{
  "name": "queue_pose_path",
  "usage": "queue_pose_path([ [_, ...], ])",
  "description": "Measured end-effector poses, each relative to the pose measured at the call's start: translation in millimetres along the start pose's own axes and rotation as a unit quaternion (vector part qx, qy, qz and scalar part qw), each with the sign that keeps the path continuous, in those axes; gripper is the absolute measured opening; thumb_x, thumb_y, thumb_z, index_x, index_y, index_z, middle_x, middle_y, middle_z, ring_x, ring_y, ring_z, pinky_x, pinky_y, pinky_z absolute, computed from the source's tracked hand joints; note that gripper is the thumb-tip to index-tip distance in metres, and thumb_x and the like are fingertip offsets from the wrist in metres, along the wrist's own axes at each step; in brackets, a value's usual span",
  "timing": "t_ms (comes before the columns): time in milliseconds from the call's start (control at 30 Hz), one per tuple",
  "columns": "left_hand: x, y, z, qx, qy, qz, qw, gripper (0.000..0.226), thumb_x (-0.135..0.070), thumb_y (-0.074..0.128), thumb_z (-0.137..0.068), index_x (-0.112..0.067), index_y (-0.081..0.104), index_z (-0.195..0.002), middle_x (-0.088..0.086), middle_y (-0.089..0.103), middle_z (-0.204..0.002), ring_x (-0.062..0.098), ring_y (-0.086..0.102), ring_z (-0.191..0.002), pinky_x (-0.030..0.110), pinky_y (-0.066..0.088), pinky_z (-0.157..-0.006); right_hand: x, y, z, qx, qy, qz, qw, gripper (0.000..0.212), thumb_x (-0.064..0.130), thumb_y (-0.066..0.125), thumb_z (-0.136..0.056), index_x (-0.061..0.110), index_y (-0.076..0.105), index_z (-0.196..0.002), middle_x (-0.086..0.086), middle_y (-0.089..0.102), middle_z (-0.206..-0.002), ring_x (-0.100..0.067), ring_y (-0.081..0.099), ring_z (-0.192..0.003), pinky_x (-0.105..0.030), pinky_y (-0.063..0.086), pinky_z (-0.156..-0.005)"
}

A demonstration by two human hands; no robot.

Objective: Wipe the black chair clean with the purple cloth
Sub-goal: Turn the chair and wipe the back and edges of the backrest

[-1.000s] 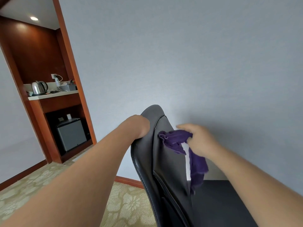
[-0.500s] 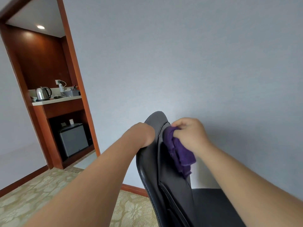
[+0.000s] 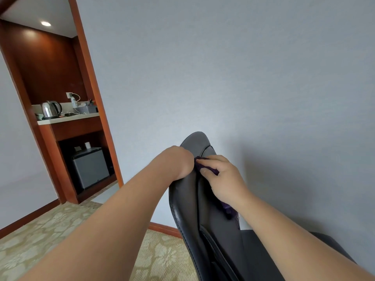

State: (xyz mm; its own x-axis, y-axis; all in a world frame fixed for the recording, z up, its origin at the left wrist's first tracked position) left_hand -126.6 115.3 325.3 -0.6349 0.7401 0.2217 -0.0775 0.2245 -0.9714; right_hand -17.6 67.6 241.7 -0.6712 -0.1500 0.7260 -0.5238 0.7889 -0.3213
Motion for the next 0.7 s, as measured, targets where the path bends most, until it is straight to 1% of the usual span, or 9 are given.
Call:
queue_pose_path([
  [67, 1, 1, -1, 0.001, -0.002, 0.008, 1.000, 0.027, 0.001, 0.026, -0.096, -0.005, 0.047, -0.082, 0.006, 0.041, -0.085, 0.019, 0.041, -0.070, 0.024, 0.032, -0.061, 0, 3, -10, -0.021, -0.022, 0.038, 0.999, 0.027, 0.016, 0.064, -0.094, 0.032, 0.075, -0.112, 0.024, 0.058, -0.118, 0.005, 0.053, -0.111, 0.002, 0.029, -0.092],
  [133, 4, 3, -3, 0.006, -0.001, 0.015, 1.000, 0.026, 0.000, 0.025, -0.097, -0.007, 0.050, -0.093, 0.007, 0.041, -0.090, 0.020, 0.041, -0.077, 0.025, 0.032, -0.064, -4, 6, -20, -0.022, -0.015, 0.056, 0.998, 0.026, 0.012, 0.065, -0.093, 0.028, 0.076, -0.110, 0.019, 0.062, -0.114, -0.004, 0.057, -0.110, -0.001, 0.032, -0.091],
  [233, 8, 5, -8, 0.002, 0.000, 0.025, 1.000, 0.026, -0.001, 0.025, -0.097, -0.007, 0.049, -0.094, 0.006, 0.040, -0.087, 0.017, 0.039, -0.070, 0.025, 0.032, -0.063, -15, 5, -35, -0.020, 0.038, 0.064, 0.997, 0.024, 0.019, 0.065, -0.092, 0.038, 0.074, -0.105, 0.018, 0.068, -0.110, -0.009, 0.062, -0.107, -0.021, 0.047, -0.094],
  [300, 10, 7, -13, 0.003, -0.004, 0.032, 0.999, 0.030, -0.002, 0.025, -0.097, -0.005, 0.055, -0.104, 0.005, 0.040, -0.087, 0.018, 0.042, -0.073, 0.025, 0.033, -0.065, -19, 2, -45, -0.020, 0.061, 0.081, 0.995, 0.021, 0.024, 0.065, -0.091, 0.039, 0.069, -0.105, 0.015, 0.068, -0.110, -0.013, 0.063, -0.102, -0.035, 0.052, -0.093],
  [400, 13, 11, -23, 0.005, 0.000, 0.040, 0.999, 0.034, -0.001, 0.026, -0.098, -0.003, 0.056, -0.114, 0.007, 0.043, -0.095, 0.021, 0.044, -0.084, 0.027, 0.033, -0.072, -23, 2, -57, -0.002, 0.086, 0.095, 0.992, 0.024, 0.028, 0.064, -0.091, 0.034, 0.056, -0.113, 0.010, 0.065, -0.113, -0.019, 0.064, -0.096, -0.042, 0.055, -0.087],
  [467, 17, 13, -30, 0.000, 0.002, 0.043, 0.999, 0.033, -0.001, 0.027, -0.098, -0.002, 0.057, -0.111, 0.008, 0.044, -0.096, 0.022, 0.045, -0.085, 0.027, 0.034, -0.073, -25, 2, -62, 0.005, 0.093, 0.091, 0.992, 0.021, 0.027, 0.065, -0.092, 0.032, 0.057, -0.110, 0.006, 0.065, -0.113, -0.022, 0.065, -0.091, -0.040, 0.056, -0.084],
  [533, 19, 14, -37, -0.007, 0.004, 0.045, 0.999, 0.030, -0.002, 0.028, -0.097, -0.003, 0.057, -0.107, 0.007, 0.045, -0.095, 0.023, 0.046, -0.085, 0.028, 0.035, -0.073, -24, 0, -62, 0.009, 0.087, 0.072, 0.994, 0.017, 0.023, 0.067, -0.092, 0.031, 0.063, -0.106, 0.004, 0.066, -0.112, -0.019, 0.066, -0.090, -0.028, 0.054, -0.076],
  [600, 22, 16, -43, -0.014, 0.004, 0.050, 0.999, 0.026, -0.002, 0.029, -0.096, -0.006, 0.054, -0.100, 0.006, 0.045, -0.092, 0.023, 0.047, -0.084, 0.028, 0.036, -0.073, -21, -1, -56, 0.020, 0.075, 0.047, 0.996, 0.015, 0.023, 0.068, -0.092, 0.032, 0.065, -0.103, 0.009, 0.068, -0.107, -0.011, 0.066, -0.087, -0.017, 0.048, -0.067],
  [700, 27, 18, -50, -0.014, 0.002, 0.051, 0.999, 0.028, -0.002, 0.030, -0.094, -0.004, 0.057, -0.102, 0.007, 0.049, -0.094, 0.024, 0.050, -0.086, 0.029, 0.041, -0.076, -13, 0, -38, 0.037, 0.050, 0.024, 0.998, 0.015, 0.026, 0.068, -0.091, 0.038, 0.065, -0.098, 0.021, 0.068, -0.096, 0.004, 0.063, -0.083, -0.008, 0.044, -0.066],
])
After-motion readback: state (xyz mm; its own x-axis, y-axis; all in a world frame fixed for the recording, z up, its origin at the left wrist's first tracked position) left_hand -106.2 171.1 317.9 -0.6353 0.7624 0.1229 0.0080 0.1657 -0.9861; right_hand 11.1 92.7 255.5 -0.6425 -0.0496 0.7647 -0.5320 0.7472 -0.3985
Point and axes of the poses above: each hand's wrist, its own z-axis away from the middle knuckle, its own y-axis out of the palm, x = y × z, the point moved 8 cm from there along -z, towards the middle knuckle
